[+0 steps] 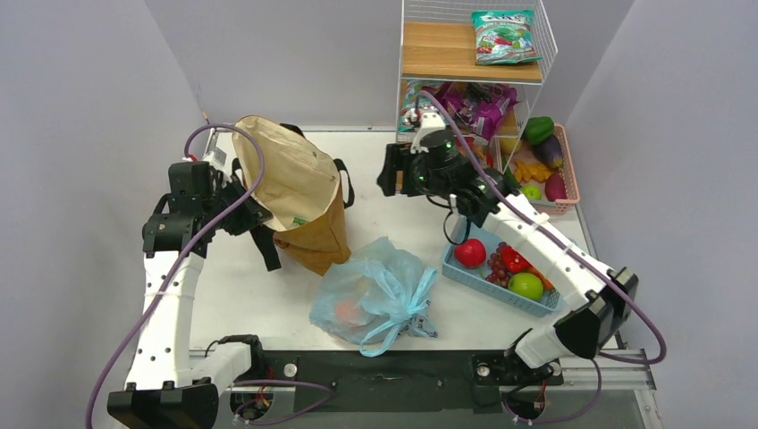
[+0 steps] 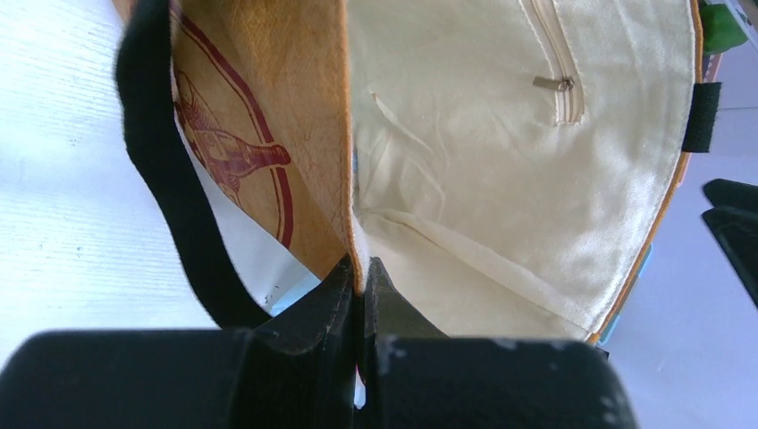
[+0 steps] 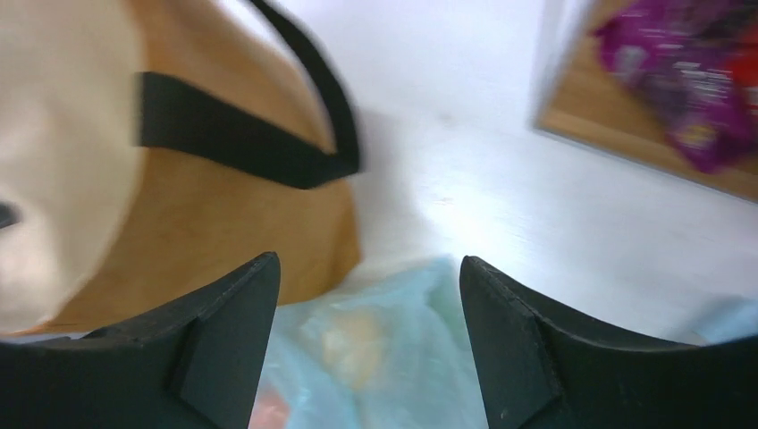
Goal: Place the food into the grocery bag and tie it
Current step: Adjust the grocery bag at the center of the board, then pick up the snack from the shelf.
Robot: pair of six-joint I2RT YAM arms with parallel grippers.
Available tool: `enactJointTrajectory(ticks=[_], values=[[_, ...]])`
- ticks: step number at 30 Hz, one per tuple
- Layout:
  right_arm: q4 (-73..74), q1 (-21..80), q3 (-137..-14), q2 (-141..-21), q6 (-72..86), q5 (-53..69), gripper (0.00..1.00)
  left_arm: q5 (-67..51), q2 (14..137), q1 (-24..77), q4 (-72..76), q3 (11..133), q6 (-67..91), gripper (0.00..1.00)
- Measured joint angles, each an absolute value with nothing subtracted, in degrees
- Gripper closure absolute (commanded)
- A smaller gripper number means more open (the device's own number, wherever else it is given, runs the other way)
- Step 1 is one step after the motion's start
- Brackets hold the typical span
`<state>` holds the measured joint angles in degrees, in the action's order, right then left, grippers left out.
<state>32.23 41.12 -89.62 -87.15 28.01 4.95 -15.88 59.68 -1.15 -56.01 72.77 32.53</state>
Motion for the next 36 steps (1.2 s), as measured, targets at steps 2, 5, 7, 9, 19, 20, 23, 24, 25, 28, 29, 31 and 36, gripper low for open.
enactJointTrajectory(ticks=[2, 5, 7, 9, 19, 20, 23, 24, 25, 28, 29, 31, 36], values=[[32.6, 39.8, -86.7, -83.7, 26.5, -0.4, 0.29, -15.9, 59.6, -1.2, -56.0, 72.5, 32.5, 1.0], [31.8, 37.0, -81.2, -78.9, 26.0, -6.6, 0.29, -16.0, 59.5, -1.2, -55.9, 72.1, 32.5, 1.0], [30.3, 34.4, -76.9, -76.2, 26.5, -9.2, 0.28, -16.2, 59.2, -1.2, -55.9, 71.7, 32.5, 1.0], [28.0, 31.6, -72.8, -74.1, 27.9, -9.9, 0.28, -16.5, 59.0, -1.2, -55.8, 71.4, 32.5, 1.0], [12.9, 19.6, -63.2, -71.0, 42.6, -1.5, 0.32, -17.3, 57.9, -1.2, -55.1, 70.3, 32.5, 1.0], [11.7, 19.6, -63.6, -71.1, 43.8, -1.0, 0.32, -17.3, 57.8, -1.2, -55.0, 70.2, 32.6, 1.0], [8.9, 19.6, -65.7, -72.5, 46.8, 0.1, 0.34, -17.4, 57.5, -1.2, -54.9, 69.9, 32.6, 1.0], [8.1, 19.6, -66.5, -73.2, 47.7, 0.2, 0.34, -17.4, 57.4, -1.2, -54.8, 69.9, 32.6, 1.0], [7.4, 19.6, -67.1, -73.9, 48.4, 0.3, 0.35, -17.4, 57.3, -1.2, -54.8, 69.9, 32.6, 1.0], [5.5, 19.6, -68.6, -76.6, 51.0, 0.4, 0.37, -17.4, 57.1, -1.2, -54.7, 69.8, 32.8, 1.0], [5.1, 19.6, -68.8, -77.5, 51.8, 0.4, 0.38, -17.4, 57.0, -1.2, -54.7, 69.8, 32.8, 1.0], [4.2, 19.6, -69.3, -79.2, 53.3, 0.4, 0.4, -17.4, 56.8, -1.2, -54.7, 69.8, 32.8, 1.0], [2.9, 19.6, -71.2, -83.1, 55.8, 0.5, 0.43, -17.4, 56.5, -1.2, -54.7, 69.6, 32.8, 1.0]])
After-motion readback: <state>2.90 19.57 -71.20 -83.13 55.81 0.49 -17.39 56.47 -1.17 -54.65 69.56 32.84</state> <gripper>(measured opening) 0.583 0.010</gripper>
